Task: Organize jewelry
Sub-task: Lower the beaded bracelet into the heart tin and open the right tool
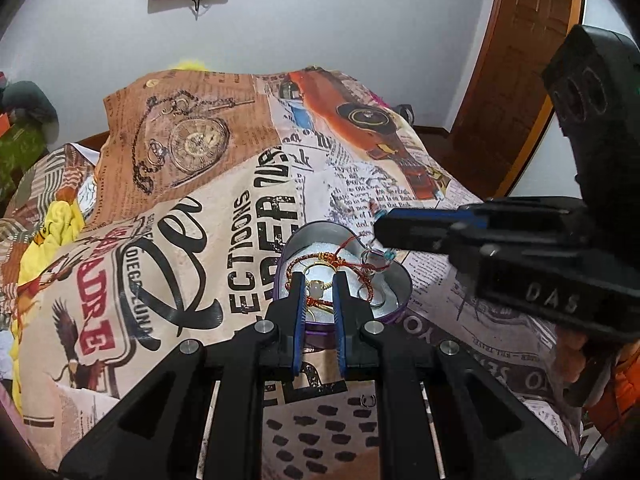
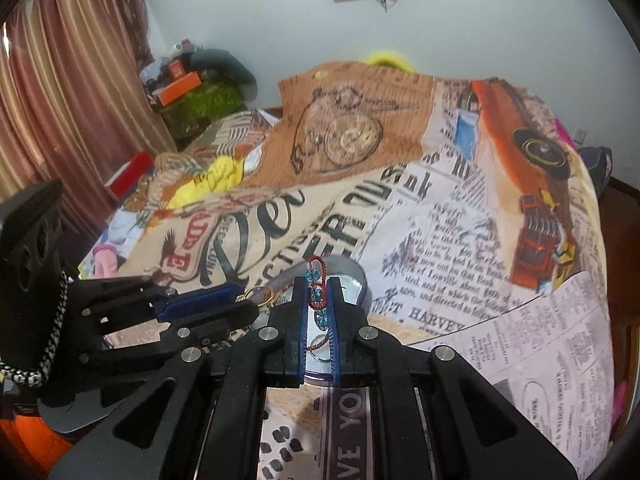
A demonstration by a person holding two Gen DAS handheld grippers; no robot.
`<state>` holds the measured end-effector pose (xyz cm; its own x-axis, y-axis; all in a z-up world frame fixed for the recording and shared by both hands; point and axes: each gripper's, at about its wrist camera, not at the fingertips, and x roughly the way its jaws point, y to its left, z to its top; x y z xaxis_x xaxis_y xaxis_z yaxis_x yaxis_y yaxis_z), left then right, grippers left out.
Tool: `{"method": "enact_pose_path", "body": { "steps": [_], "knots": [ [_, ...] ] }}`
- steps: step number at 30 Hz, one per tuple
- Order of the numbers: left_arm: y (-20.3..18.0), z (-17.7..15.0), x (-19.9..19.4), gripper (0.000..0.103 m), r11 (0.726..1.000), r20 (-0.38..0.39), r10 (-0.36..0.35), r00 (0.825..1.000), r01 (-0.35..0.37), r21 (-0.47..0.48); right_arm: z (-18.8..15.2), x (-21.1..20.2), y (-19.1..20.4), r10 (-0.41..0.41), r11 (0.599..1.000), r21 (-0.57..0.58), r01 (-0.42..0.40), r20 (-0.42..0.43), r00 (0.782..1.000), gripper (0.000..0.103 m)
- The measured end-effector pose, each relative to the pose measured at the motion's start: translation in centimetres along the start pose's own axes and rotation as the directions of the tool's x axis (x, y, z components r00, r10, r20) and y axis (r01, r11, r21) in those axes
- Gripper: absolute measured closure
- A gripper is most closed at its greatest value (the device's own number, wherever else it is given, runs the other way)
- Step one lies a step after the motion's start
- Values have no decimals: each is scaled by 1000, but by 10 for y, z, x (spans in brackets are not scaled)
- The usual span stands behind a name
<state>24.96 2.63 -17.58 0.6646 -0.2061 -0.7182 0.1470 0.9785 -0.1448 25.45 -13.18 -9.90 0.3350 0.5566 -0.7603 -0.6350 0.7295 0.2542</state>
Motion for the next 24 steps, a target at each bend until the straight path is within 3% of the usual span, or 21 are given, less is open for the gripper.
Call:
{"method": "enact_pose_path", "body": {
  "steps": [14,16,18,24],
  "knots": [
    [0,-7,8,91,1000,-54,-4,999,4,5,-9,20,0,-34,999,-43,30,-90,995,95],
    [0,-10,4,83,1000,-56,7,998,-6,12,-10,20,1,-38,998,-50,34,-92,995,95],
    [1,-12,0,68,1000,-56,17,998,-16,13,-10,20,3,-46,997,-62,40,-93,995,95],
    [5,-22,-8,67,1000,-72,26,997,-25,6,-13,22,7,-59,995,-85,48,-125,990,95]
  ]
}}
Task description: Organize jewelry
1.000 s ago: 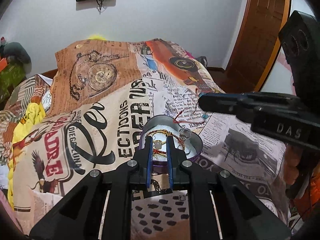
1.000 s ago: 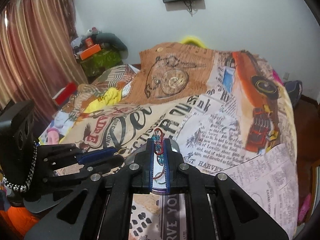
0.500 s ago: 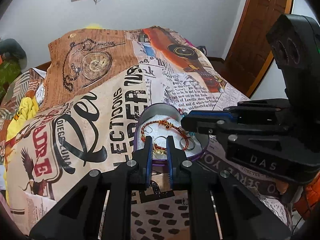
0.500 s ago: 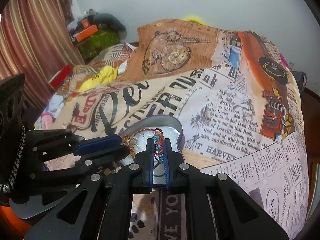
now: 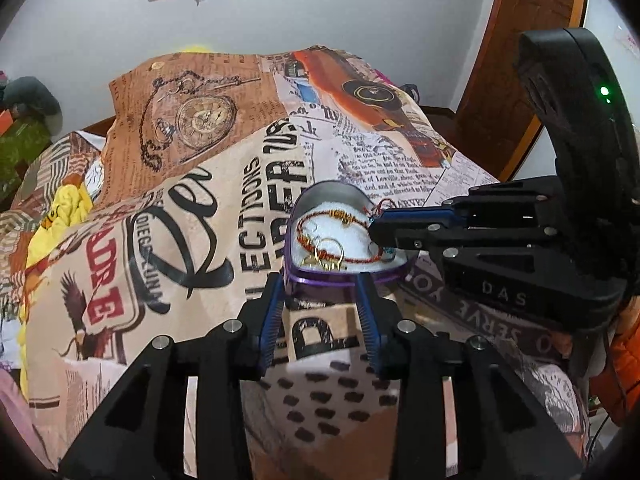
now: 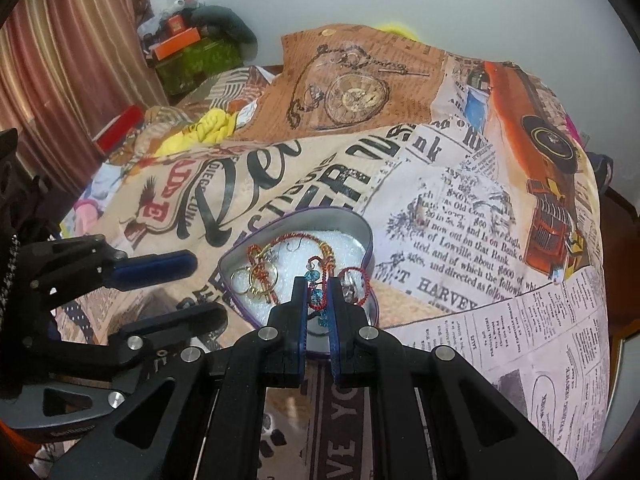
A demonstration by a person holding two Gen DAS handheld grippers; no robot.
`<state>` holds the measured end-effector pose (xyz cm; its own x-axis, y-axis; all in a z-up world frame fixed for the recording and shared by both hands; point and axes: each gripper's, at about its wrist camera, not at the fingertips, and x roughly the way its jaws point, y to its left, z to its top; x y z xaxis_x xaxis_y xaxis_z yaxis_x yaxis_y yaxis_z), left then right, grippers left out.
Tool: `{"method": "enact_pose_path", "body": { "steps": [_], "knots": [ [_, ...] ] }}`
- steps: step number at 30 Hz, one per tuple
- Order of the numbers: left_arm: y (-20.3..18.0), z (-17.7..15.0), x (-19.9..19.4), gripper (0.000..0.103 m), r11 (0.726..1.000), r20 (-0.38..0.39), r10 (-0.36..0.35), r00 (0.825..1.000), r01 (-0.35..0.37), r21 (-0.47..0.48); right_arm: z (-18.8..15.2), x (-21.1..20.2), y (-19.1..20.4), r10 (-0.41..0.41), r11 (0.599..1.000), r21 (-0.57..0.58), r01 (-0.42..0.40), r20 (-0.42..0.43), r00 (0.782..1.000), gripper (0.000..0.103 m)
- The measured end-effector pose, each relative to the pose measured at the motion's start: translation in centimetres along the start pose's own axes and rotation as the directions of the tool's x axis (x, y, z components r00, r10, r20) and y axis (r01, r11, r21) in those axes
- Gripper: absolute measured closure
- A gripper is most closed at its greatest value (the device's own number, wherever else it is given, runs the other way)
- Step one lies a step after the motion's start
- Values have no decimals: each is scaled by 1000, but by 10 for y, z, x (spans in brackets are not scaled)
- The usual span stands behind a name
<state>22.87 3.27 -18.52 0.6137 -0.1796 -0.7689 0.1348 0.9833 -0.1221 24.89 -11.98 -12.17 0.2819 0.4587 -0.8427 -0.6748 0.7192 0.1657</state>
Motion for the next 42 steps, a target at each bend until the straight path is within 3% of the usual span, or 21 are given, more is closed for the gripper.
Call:
{"method": "enact_pose_path", "body": {
  "steps": [8,13,20,25,26,33,42],
  "knots": [
    [-2,-15,-5,67,1000,-35,-10,999,10,-18,-4,-10,4,-27,999,-24,27,-10,1000,88],
    [-13,-23,-5,67,999,-57,-38,998,38,-2,-8,-24,2,-45,999,-12,46,25,999,65],
    [-31,-29,5,67,998,-84,-47,995,51,46,-14,-37,-3,-71,997,2,71,46,996,65],
    [-36,-35,14,87,997,-96,-23,995,29,68,-19,-42,-7,-77,997,18,76,55,996,64],
    [-36,-35,14,95,997,-97,-25,995,31,69,-20,-43,-8,-80,997,18,79,56,995,64],
    [-35,-32,8,95,997,-79,-24,997,30,66,-24,-47,-10,-76,997,28,75,71,995,64],
    [-27,10,-7,95,1000,47,-7,999,6,27,-21,-62,-15,-79,995,64,72,125,989,64]
  ]
}}
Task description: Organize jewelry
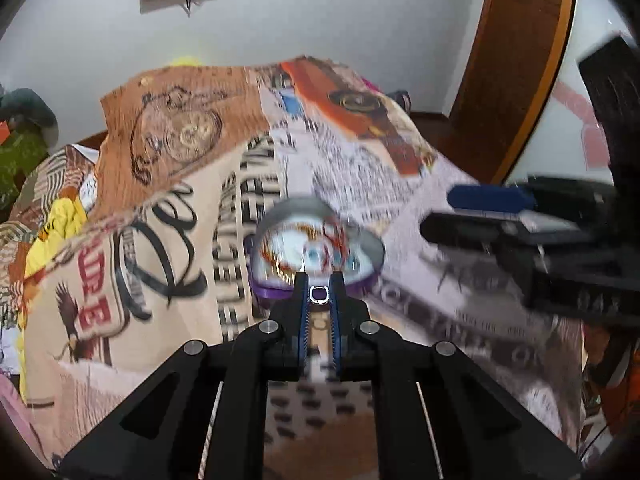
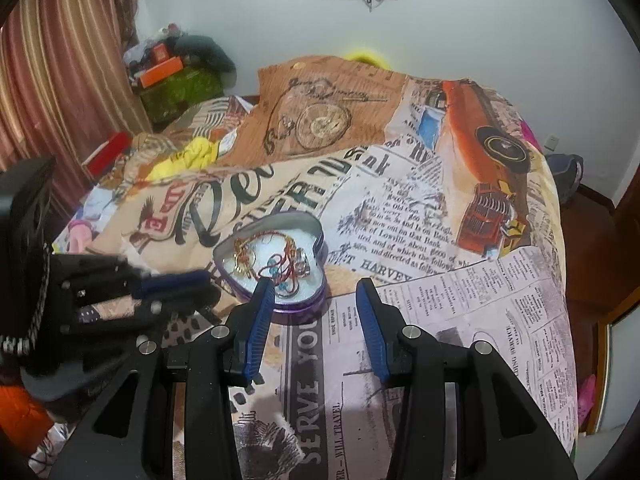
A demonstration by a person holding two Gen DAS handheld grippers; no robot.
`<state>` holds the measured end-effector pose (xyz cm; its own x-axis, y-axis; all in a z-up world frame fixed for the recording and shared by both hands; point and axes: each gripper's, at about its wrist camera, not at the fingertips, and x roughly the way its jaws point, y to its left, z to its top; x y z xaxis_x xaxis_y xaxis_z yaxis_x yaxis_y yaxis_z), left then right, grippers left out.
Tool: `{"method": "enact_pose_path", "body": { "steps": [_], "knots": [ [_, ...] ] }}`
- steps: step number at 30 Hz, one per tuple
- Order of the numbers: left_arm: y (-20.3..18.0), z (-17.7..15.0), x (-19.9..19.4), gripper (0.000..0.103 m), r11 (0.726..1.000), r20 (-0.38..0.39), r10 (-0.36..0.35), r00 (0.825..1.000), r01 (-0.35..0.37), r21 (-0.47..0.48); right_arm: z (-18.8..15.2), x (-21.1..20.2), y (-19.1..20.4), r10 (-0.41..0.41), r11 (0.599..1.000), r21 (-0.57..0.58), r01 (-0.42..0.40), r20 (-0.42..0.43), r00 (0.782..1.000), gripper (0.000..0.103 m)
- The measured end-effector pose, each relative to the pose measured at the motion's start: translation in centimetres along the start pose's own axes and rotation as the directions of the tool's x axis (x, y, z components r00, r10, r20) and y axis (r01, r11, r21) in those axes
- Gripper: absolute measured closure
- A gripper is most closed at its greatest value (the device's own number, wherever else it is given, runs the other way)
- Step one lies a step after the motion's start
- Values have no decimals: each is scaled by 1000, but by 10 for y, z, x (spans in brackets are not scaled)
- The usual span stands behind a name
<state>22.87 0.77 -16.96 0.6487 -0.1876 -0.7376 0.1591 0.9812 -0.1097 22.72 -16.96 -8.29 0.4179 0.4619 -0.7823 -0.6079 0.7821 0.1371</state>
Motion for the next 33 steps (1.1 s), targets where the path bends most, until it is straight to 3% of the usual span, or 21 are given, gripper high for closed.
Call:
{"method": "enact_pose_path", "body": {
  "steps": [14,19,21,24,28,33],
  "knots": [
    [-5,14,22,95,1000,-27,-1,1000,1,13,8,-25,0,-17,1000,28,15,81,997,64],
    [-3,22,-7,95,1000,29,16,999,-15,-18,12,-44,6,-33,999,30,29,123,992,64],
    [-4,27,-29,89,999,76,33,997,-31,-24,14,-57,11,-43,999,29,39,156,987,64],
    [-5,34,-68,80,998,166,49,985,-42,-43,17,-83,19,-58,998,26,54,221,974,64],
    [-10,38,-125,80,997,288,74,955,-60,-58,18,-126,35,-78,997,24,75,330,941,64],
    [-25,31,-198,65,994,443,106,890,-91,-55,11,-189,57,-106,994,27,106,491,865,64]
  ]
}}
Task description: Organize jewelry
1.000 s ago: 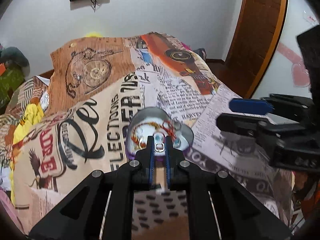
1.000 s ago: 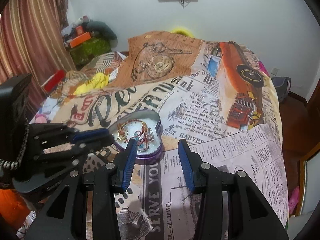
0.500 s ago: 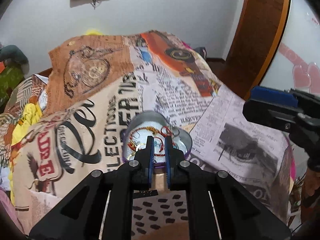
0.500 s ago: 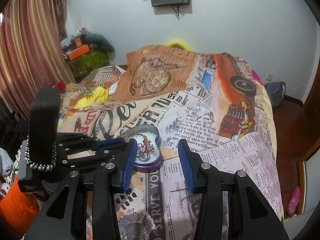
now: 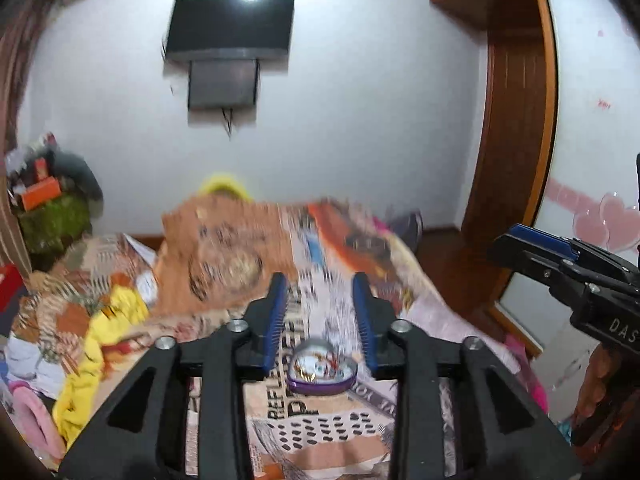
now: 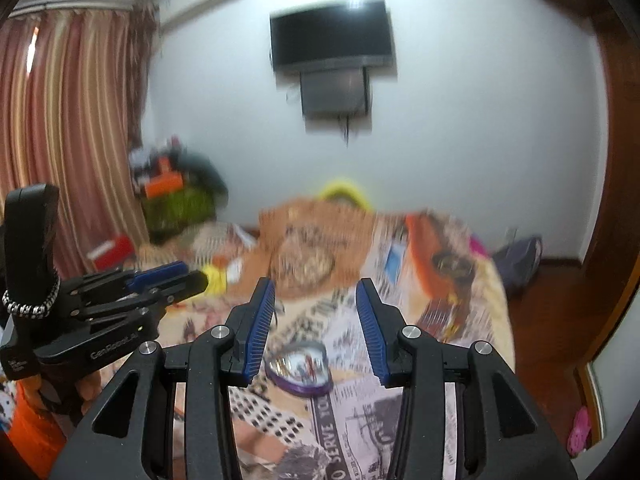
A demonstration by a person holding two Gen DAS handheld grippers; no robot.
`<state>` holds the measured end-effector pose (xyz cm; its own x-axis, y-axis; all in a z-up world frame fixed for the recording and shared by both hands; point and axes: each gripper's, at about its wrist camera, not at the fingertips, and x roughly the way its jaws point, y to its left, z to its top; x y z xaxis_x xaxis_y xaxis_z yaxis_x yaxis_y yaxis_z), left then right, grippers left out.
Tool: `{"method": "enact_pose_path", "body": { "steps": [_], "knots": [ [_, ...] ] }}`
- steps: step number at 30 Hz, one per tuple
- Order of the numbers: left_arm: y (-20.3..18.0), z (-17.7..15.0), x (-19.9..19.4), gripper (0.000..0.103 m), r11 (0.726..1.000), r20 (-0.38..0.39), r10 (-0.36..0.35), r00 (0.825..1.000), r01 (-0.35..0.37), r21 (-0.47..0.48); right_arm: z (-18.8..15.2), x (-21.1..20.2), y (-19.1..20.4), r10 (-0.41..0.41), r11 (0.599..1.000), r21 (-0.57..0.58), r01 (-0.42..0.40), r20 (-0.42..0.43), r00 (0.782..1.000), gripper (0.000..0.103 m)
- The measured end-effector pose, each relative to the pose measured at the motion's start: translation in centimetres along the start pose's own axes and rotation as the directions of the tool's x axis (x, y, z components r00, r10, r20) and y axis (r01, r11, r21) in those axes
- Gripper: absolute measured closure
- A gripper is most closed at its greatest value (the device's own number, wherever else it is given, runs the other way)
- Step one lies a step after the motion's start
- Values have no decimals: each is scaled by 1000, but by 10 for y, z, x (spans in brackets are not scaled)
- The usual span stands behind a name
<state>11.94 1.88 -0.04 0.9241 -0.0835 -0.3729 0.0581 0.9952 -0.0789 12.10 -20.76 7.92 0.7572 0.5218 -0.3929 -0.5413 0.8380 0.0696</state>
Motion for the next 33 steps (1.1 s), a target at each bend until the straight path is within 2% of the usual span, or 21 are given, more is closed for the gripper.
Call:
{"method": "enact_pose_path", "body": {
  "steps": [3,5,7,9,10,12,13,15,18,27,33],
  "knots": [
    [-9,9,-36,60,1000,87,19,996,-21,20,9,-33,10,-25,1000,-7,25,92,995,64],
    [-15,11,-57,56,999,133,30,991,-34,30,12,-54,17,-45,999,-8,47,146,988,57],
    [-20,12,-73,48,998,164,44,986,-50,35,12,-70,23,-66,998,-7,68,193,979,42],
    [-23,10,-88,34,998,193,55,980,-62,30,10,-85,31,-91,995,-7,95,235,968,35],
    [-24,9,-94,31,997,203,61,977,-67,26,10,-90,34,-102,994,-6,107,248,963,30],
    [-25,6,-106,13,996,227,80,971,-85,14,7,-95,38,-120,992,1,124,266,956,20],
    [-25,5,-109,10,996,239,87,967,-91,9,6,-96,40,-125,992,4,129,270,955,15],
    [-25,2,-118,4,994,261,102,960,-107,2,3,-98,42,-135,990,7,139,274,952,11],
    [-28,-1,-129,3,993,269,112,956,-120,10,0,-96,44,-163,986,8,167,270,949,1],
    [-33,-7,-143,2,994,274,98,957,-108,20,-10,-101,50,-154,986,-17,163,248,956,1],
    [-35,-9,-139,2,994,262,101,960,-109,18,-13,-107,46,-162,986,-8,169,241,957,1]
  ]
}}
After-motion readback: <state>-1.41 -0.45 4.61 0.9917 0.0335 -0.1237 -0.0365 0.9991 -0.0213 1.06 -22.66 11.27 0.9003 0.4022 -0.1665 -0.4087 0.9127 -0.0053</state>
